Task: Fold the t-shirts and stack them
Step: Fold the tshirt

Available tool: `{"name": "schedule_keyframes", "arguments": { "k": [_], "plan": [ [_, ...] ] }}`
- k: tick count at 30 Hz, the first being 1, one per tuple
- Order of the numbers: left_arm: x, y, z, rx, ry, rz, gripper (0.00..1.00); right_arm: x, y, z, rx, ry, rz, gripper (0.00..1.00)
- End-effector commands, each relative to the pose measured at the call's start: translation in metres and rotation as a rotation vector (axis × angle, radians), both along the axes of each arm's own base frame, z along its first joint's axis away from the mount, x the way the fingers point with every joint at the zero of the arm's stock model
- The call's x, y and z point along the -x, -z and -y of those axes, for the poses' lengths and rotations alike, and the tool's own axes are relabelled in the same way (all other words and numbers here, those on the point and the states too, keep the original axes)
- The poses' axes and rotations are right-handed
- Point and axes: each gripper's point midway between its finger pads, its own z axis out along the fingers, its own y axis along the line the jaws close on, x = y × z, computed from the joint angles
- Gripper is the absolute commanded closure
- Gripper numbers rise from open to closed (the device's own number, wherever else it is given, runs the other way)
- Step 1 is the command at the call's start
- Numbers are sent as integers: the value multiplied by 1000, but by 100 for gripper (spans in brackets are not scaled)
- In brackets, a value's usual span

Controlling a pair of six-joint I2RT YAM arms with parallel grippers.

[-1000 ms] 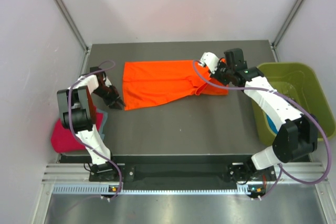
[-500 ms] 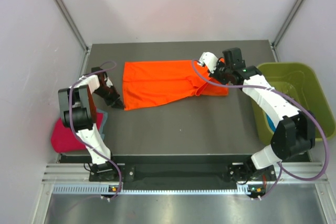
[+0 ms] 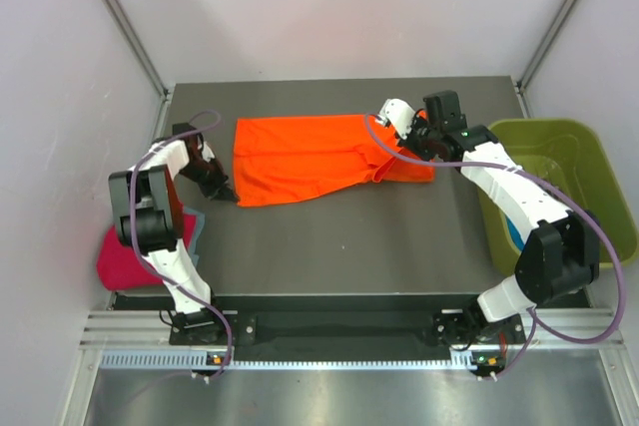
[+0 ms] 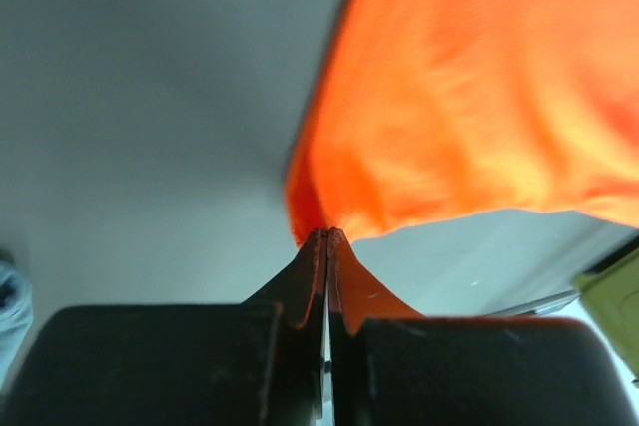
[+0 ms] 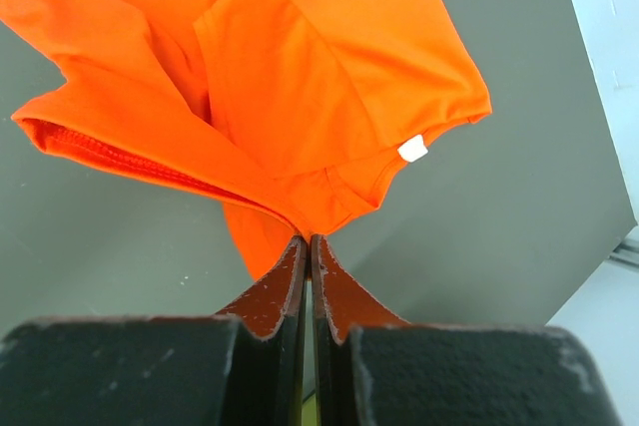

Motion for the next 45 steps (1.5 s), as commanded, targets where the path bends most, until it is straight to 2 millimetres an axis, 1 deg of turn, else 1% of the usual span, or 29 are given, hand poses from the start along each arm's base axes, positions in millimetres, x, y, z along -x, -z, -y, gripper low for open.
{"name": "schedule_keyframes", "arguments": {
  "k": [1,2,4,5,11,13,14,16,17,19,20,21,22,23,24,25,26,27,28,29,30,31,32,33,34,36,42,43,45],
  "plan": [
    [-36,-53,-5,7,-13,181,100,-15,-45,1,-41,24,123,100],
    [-47,-66,-7,0,-10,223,100,-15,-49,2,-43,26,132,100],
    [-57,-76,-11,-13,-6,258,100,-18,-53,3,-43,33,148,100],
    [-65,-85,-13,-22,-3,288,100,-20,-54,3,-42,35,153,100],
    [-92,-94,-19,-38,-4,345,100,-42,-63,6,-58,84,193,100],
    [-99,-91,-23,-49,-9,348,100,-51,-68,9,-58,98,211,100],
    [-105,-94,-23,-52,-7,362,100,-56,-63,9,-51,102,202,100],
    [-113,-91,-26,-59,-6,366,100,-65,-65,11,-52,114,211,100],
    [-120,-96,-28,-70,-4,386,100,-70,-57,10,-48,118,198,100],
    [-130,-89,-30,-71,-3,387,100,-80,-49,11,-42,124,184,100],
    [-138,-94,-30,-76,4,408,100,-82,-45,10,-39,125,177,100],
    [-143,-87,-31,-74,6,401,100,-86,-41,10,-36,128,172,100],
    [-149,-86,-31,-76,12,414,100,-89,-40,10,-37,128,171,100],
    [-158,-93,-31,-83,23,442,100,-94,-32,9,-31,130,156,100],
    [-163,-84,-31,-83,25,431,100,-96,-28,10,-29,131,150,100],
    [-168,-84,-30,-84,31,441,100,-102,-23,9,-25,134,143,100],
    [-177,-88,-28,-88,42,468,100,-104,-21,8,-24,135,142,100],
    [-182,-81,-26,-77,48,463,100,-107,-19,8,-24,138,138,100],
    [-189,-85,-25,-74,54,484,100,-113,-14,8,-20,140,133,100],
    [-193,-84,-22,-73,60,491,100,-115,-12,9,-17,144,131,100],
    [-197,-77,-22,-77,62,484,100,-118,-11,9,-13,147,131,100],
    [-201,-79,-21,-78,65,495,100,-122,-8,9,-11,149,128,100],
    [-204,-78,-19,-78,73,500,100,-125,-8,8,-9,149,129,100],
    [-206,-73,-17,-76,74,495,100,-129,-12,7,-11,152,141,100],
    [-209,-73,-16,-75,76,499,100,-132,-7,8,-7,154,133,100],
    [-212,-66,-15,-71,72,491,100,-137,-7,7,-3,155,139,100],
    [-219,-56,-20,-97,62,485,100,-153,17,8,22,154,114,100],
    [-221,-56,-20,-99,61,490,100,-156,24,8,27,154,106,100],
    [-223,-52,-21,-101,55,485,100,-160,28,12,47,171,110,100]
  ]
}}
